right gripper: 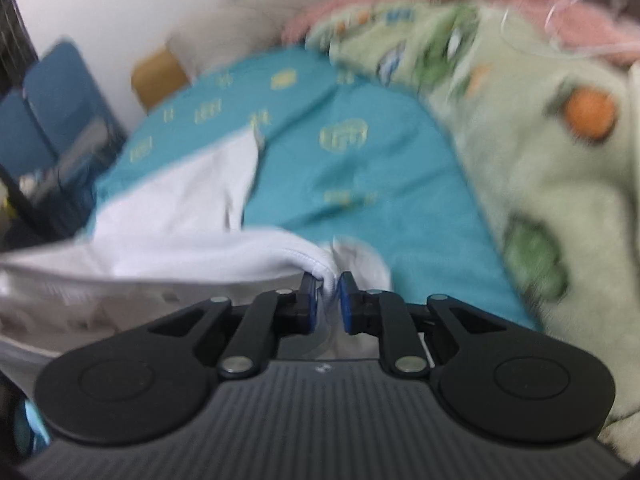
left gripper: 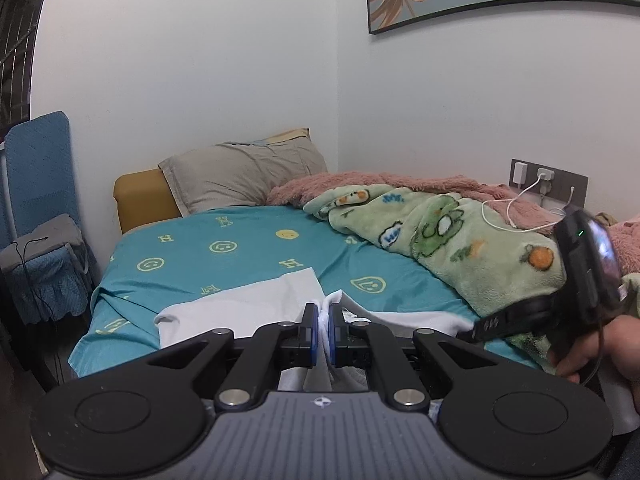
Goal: Fold clothes
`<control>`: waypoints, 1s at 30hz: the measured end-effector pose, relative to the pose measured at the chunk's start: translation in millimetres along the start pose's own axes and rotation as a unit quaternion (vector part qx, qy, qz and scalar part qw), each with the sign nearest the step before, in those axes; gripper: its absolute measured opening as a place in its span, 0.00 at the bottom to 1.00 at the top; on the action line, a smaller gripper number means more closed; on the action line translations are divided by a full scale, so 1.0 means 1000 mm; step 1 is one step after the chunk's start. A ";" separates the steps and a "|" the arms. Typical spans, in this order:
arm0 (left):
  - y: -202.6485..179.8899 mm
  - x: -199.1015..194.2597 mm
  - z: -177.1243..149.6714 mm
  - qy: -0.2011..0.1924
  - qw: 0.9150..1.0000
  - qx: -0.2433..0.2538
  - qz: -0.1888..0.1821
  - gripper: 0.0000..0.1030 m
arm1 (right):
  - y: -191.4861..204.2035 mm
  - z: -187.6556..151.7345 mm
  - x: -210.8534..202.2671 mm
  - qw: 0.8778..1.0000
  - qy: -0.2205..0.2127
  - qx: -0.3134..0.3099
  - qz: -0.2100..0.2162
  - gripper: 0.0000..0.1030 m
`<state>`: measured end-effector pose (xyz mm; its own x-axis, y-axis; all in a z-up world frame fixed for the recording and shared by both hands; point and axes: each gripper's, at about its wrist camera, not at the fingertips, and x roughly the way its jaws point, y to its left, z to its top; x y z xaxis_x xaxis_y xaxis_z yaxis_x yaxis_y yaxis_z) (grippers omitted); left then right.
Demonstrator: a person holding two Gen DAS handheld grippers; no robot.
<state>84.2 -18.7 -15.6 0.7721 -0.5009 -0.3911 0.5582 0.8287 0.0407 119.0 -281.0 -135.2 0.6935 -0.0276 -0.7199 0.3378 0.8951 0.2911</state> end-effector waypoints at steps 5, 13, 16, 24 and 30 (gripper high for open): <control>-0.003 0.003 -0.001 0.004 1.000 0.003 0.002 0.06 | 0.004 -0.008 0.024 0.998 0.068 -0.011 -0.009 0.23; -0.003 0.002 -0.001 -0.001 1.000 -0.004 0.012 0.06 | 0.005 -0.015 0.024 0.996 0.084 -0.015 -0.008 0.38; -0.001 0.003 -0.001 0.001 1.000 -0.010 0.012 0.06 | -0.010 -0.010 0.014 0.998 0.054 0.034 -0.018 0.38; -0.012 0.008 -0.006 0.011 1.000 0.012 0.003 0.06 | -0.038 -0.001 -0.035 0.986 -0.096 0.125 -0.056 0.57; -0.008 0.001 -0.002 -0.015 1.000 -0.002 0.002 0.06 | -0.013 0.002 -0.029 0.993 -0.095 0.039 -0.061 0.57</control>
<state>79.9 -25.7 -18.0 0.7828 -0.5049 -0.3637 0.5542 0.8315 0.0384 95.5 -292.6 -116.7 0.7499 -0.2239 -0.6225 0.4697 0.8428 0.2628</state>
